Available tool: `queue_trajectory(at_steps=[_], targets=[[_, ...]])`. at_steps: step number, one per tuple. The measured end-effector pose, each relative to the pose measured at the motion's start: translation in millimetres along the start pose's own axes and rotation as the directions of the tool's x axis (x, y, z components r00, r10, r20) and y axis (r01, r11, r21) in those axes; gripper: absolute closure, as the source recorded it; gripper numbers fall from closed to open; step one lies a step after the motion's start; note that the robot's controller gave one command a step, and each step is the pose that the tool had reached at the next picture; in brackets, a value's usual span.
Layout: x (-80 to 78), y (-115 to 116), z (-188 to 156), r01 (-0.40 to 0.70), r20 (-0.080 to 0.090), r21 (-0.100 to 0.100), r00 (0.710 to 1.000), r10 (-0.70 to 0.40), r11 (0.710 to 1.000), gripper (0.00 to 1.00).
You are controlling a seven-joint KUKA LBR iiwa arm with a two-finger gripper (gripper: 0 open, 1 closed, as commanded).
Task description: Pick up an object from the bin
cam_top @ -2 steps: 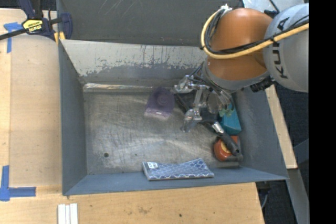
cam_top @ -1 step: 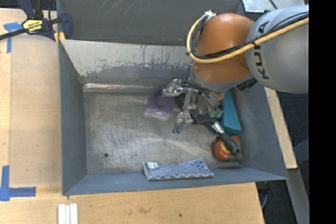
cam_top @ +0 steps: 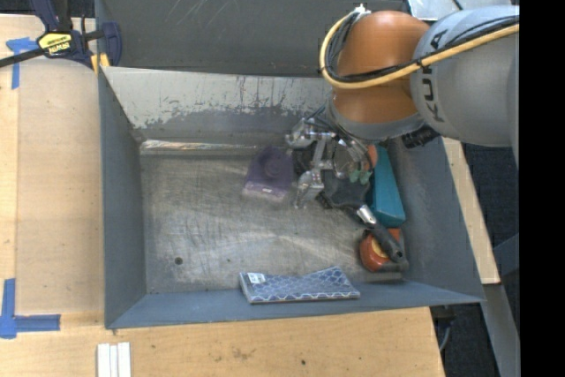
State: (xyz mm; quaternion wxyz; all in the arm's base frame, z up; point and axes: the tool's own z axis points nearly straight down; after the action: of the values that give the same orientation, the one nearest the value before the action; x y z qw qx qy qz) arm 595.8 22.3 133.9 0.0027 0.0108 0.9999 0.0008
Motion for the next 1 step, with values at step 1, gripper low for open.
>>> queue_trajectory(at_steps=[1], targets=[[-9.0, 22.2, 58.6, -0.065, 0.012, 0.000, 0.998, 0.065, 0.998, 1.00]])
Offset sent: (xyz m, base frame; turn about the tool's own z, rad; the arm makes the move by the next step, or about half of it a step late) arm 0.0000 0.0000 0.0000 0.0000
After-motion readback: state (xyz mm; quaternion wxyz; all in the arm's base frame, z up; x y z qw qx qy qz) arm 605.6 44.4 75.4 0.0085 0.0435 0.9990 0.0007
